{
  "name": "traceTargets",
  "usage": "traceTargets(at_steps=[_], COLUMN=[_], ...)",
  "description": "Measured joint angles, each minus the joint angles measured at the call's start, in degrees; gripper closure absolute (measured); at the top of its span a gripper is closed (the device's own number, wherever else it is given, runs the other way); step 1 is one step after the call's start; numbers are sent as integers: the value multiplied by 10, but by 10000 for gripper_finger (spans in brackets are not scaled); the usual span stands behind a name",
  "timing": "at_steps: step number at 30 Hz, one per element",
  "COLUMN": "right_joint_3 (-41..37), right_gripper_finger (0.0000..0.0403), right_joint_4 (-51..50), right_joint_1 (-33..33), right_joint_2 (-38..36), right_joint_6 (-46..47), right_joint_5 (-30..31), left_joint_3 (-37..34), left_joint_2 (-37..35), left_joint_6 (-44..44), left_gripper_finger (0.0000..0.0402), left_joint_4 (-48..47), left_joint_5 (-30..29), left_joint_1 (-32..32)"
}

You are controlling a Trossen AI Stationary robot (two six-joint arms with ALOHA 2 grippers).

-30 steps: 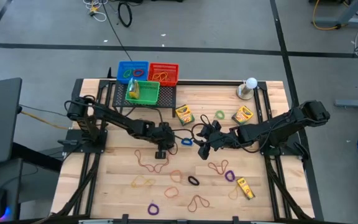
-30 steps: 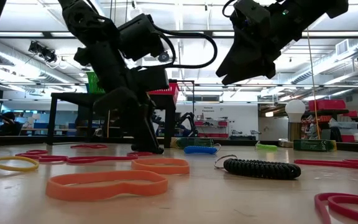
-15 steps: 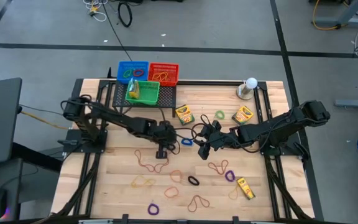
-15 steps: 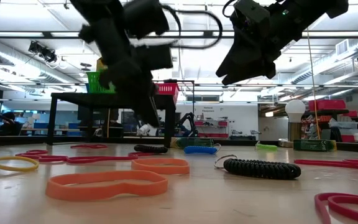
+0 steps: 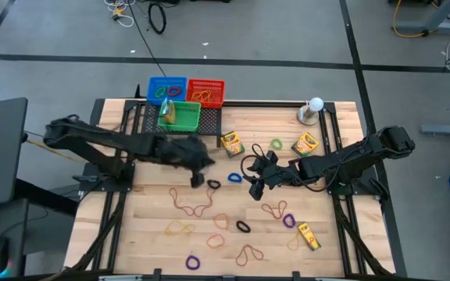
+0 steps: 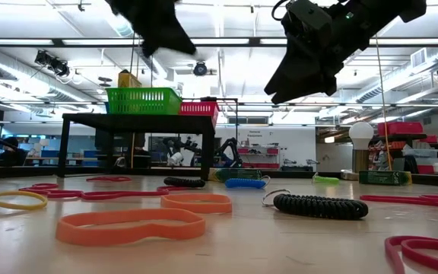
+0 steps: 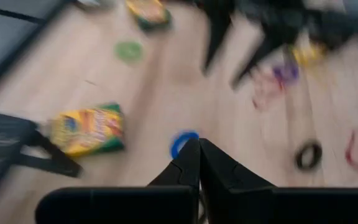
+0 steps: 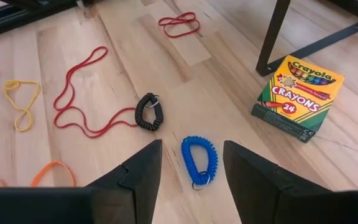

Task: Pick & Place Office Desk Supplies
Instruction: Put the black spring keychain into the blue bin

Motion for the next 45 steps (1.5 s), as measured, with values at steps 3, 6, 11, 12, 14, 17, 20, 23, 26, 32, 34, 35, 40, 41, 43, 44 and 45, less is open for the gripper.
traceTargets(at_steps=[3,6,11,12,14,17,20,23,26,32,34,35,40,41,43,44,45], right_joint_3=[0,0,0,0,0,0,0,0,0,0,0,0,0,0,0,0,0], right_gripper_finger=[222,222,222,222,222,222,222,222,222,240,245,246,242,241,240,240,240], right_joint_4=[0,0,0,0,0,3,5,5,5,10,13,13,14,14,13,13,12], right_joint_1=[0,0,-5,-6,-7,-6,-6,-6,-6,-23,-23,-23,-23,-23,-23,-23,-23], right_joint_2=[0,0,0,0,0,0,0,0,0,20,27,28,28,28,28,28,28], right_joint_6=[0,0,0,0,2,2,2,7,22,10,6,6,16,16,16,15,16], right_joint_5=[0,0,-1,-2,-2,-2,-2,-2,-2,-59,-58,-54,-41,-40,-42,-44,-45], left_joint_3=[2,22,85,99,131,165,179,179,148,-37,-89,-108,-131,-127,-112,-103,-92], left_joint_2=[-52,-86,-111,-113,-113,-113,-114,-113,-106,-113,-95,-80,26,53,107,129,152], left_joint_6=[-41,-67,-65,-63,-59,-38,9,76,80,38,22,15,13,20,42,53,64], left_gripper_finger=[398,398,398,398,398,398,398,398,398,399,399,397,362,352,332,322,314], left_joint_4=[1,-2,-10,-20,-37,-73,-77,-118,-172,-12,44,56,85,85,84,84,86], left_joint_5=[-53,-85,-120,-129,-140,-142,-81,6,45,76,84,83,89,104,127,135,144], left_joint_1=[12,35,90,105,139,196,237,231,193,80,58,52,52,51,50,49,49])
